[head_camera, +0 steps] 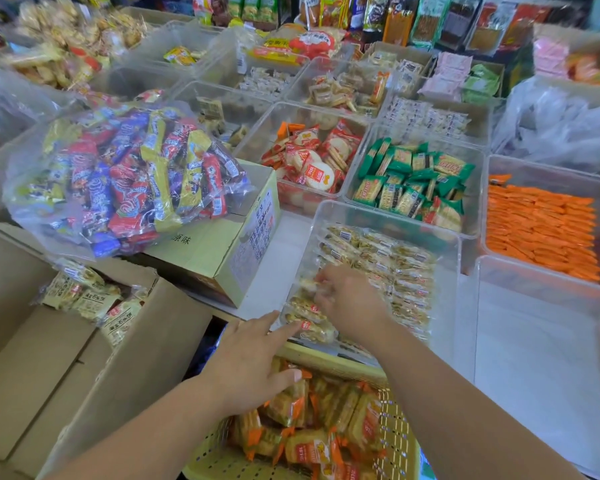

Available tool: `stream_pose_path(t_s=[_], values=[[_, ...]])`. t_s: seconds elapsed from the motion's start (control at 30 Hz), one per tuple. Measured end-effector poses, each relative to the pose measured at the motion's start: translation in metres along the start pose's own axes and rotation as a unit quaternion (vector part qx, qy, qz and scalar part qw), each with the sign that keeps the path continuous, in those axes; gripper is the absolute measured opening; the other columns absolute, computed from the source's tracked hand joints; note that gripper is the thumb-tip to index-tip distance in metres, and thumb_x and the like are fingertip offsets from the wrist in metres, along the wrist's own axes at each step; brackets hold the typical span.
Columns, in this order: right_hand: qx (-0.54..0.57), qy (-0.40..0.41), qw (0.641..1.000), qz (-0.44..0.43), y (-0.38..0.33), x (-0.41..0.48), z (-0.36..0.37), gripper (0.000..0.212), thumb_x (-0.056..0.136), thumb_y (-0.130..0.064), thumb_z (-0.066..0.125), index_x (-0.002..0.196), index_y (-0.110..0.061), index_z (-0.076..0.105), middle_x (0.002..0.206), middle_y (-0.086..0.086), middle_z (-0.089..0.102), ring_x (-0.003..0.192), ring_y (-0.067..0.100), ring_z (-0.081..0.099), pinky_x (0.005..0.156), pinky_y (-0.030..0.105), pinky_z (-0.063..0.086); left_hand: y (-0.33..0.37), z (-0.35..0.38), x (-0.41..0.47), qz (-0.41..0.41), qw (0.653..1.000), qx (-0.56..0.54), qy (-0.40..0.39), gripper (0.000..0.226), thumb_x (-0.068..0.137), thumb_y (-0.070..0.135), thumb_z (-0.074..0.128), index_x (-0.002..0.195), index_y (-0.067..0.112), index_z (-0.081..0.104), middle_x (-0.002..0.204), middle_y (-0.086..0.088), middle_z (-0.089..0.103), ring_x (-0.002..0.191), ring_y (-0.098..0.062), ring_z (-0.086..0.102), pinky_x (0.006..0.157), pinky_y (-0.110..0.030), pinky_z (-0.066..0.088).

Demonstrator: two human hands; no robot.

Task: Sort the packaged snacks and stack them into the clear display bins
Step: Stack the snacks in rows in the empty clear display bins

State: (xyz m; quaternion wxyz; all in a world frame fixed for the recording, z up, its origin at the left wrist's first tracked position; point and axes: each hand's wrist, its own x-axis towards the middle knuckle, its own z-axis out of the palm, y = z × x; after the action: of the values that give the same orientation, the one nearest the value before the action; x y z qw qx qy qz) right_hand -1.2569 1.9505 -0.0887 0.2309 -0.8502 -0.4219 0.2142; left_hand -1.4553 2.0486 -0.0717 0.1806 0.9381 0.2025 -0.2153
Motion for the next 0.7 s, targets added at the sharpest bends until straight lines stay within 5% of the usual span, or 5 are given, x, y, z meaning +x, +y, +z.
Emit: stream_pose_path(t_s=[0.1, 0.4, 0.5, 0.6, 0.7], values=[[-0.007, -0.093, 0.996, 0.003, 0.0, 0.0, 0.011, 0.04, 0.097, -0.029, 0.06, 0.137, -0.025, 0.054, 0.138, 0.001, 0.054, 0.126, 0.023, 0.05, 0.103, 0.037, 0.043, -0.004, 0.001, 0.0, 0.0, 1.0, -0.014, 0.007, 0.074, 0.095, 0.071, 0.044, 0.16, 0.05, 0.013, 0.172, 0.003, 0.013, 0.156, -0.021, 0.014, 0.126, -0.047, 0.008], [-0.074, -0.072, 0.994, 0.019, -0.005, -0.012, 0.009, 0.053, 0.096, -0.045, 0.06, 0.145, -0.029, 0.047, 0.146, 0.0, 0.051, 0.137, 0.027, 0.041, 0.112, 0.041, 0.038, -0.017, 0.001, -0.025, 0.024, 0.992, -0.093, 0.077, 0.073, 0.095, 0.066, 0.052, 0.158, 0.048, 0.021, 0.17, 0.01, 0.013, 0.155, -0.014, 0.01, 0.124, -0.038, 0.01], [-0.085, 0.001, 0.996, -0.006, -0.033, -0.018, 0.01, 0.051, 0.093, -0.048, 0.062, 0.14, -0.031, 0.053, 0.143, -0.003, 0.054, 0.136, 0.026, 0.042, 0.114, 0.043, 0.035, -0.03, -0.005, -0.053, 0.037, 0.976, -0.148, 0.152, 0.065, 0.094, 0.061, 0.056, 0.153, 0.041, 0.038, 0.163, 0.011, 0.029, 0.15, -0.012, 0.023, 0.125, -0.035, 0.019], [-0.023, 0.033, 0.995, -0.092, -0.085, -0.025, 0.027, 0.042, 0.094, -0.046, 0.063, 0.132, -0.029, 0.06, 0.134, -0.006, 0.059, 0.129, 0.021, 0.046, 0.111, 0.039, 0.037, -0.058, -0.009, -0.085, 0.027, 0.928, -0.217, 0.301, 0.045, 0.089, 0.049, 0.063, 0.126, 0.025, 0.067, 0.128, 0.009, 0.06, 0.121, -0.006, 0.05, 0.108, -0.021, 0.036], [0.024, 0.009, 0.985, -0.17, -0.143, -0.032, 0.058, 0.037, 0.095, -0.044, 0.064, 0.128, -0.028, 0.063, 0.13, -0.008, 0.059, 0.126, 0.014, 0.046, 0.107, 0.029, 0.038, -0.105, -0.009, -0.111, -0.056, 0.88, -0.252, 0.398, 0.032, 0.087, 0.048, 0.061, 0.107, 0.027, 0.072, 0.108, 0.018, 0.063, 0.103, -0.002, 0.055, 0.093, -0.009, 0.037]])
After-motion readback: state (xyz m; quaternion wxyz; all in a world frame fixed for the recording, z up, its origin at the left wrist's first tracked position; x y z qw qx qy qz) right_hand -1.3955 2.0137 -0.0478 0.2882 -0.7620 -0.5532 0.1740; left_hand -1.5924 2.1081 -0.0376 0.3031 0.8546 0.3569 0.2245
